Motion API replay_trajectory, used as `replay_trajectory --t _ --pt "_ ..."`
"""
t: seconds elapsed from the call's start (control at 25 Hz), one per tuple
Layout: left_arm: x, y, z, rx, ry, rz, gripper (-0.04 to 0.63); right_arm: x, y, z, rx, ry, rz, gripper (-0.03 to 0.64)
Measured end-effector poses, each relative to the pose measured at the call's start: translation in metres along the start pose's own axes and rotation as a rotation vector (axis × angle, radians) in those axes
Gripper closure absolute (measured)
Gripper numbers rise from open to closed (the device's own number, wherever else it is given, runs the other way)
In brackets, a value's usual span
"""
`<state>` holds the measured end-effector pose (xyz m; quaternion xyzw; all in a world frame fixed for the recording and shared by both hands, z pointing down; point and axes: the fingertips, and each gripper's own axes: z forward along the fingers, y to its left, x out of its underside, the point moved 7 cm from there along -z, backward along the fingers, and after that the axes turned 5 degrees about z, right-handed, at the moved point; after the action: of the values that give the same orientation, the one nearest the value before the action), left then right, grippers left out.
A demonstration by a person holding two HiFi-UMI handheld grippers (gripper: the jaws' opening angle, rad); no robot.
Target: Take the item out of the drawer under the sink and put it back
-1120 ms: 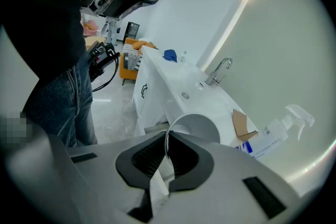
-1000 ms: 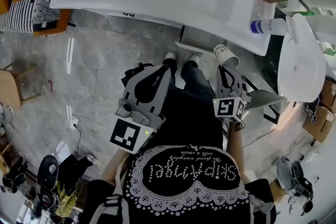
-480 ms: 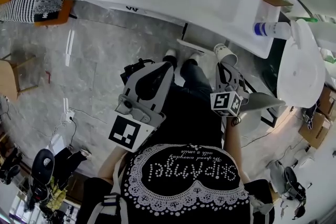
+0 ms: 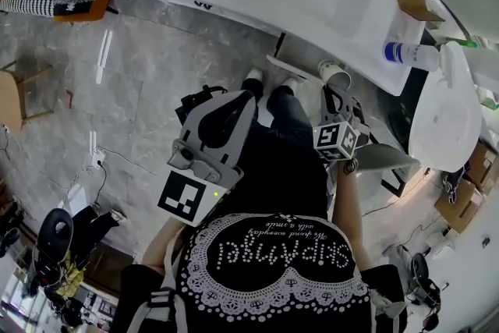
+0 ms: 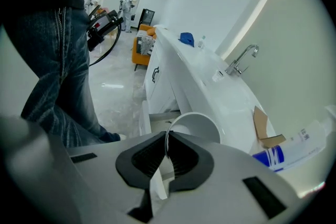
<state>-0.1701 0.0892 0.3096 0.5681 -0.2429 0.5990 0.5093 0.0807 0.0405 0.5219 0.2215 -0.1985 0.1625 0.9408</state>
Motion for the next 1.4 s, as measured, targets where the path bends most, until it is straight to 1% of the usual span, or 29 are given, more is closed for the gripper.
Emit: replay_trajectory --t 0.12,0.28,0.48,0.72,1.2,1.4 --pt "0.000 0.002 -0.003 -0.023 0.000 -0.005 0.591 0.000 0.001 0.009 -0.024 0.008 -0.028 0.591" --pt "0.000 0.005 -0.007 -0.050 0.007 -0.010 0.591 0.000 0.000 0.020 -0.047 0.017 -0.033 0.591" --pt "0.005 0.008 -0.013 -0.082 0.017 -0.020 0.591 0.004 0.004 0.037 -0.080 0.034 -0.067 0.591" --pt "0.004 0.007 -0.014 -0.109 0.023 -0.021 0.591 0.006 0.003 0.053 -0.113 0.048 -0.096 0.591" --pt "0.008 0.001 -0.014 -0.150 0.037 -0.045 0.591 0.019 0.002 0.085 -0.167 0.083 -0.111 0.591" --pt "0.012 -0.002 -0.015 -0.168 0.053 -0.051 0.591 0.024 0.001 0.094 -0.169 0.090 -0.110 0.591"
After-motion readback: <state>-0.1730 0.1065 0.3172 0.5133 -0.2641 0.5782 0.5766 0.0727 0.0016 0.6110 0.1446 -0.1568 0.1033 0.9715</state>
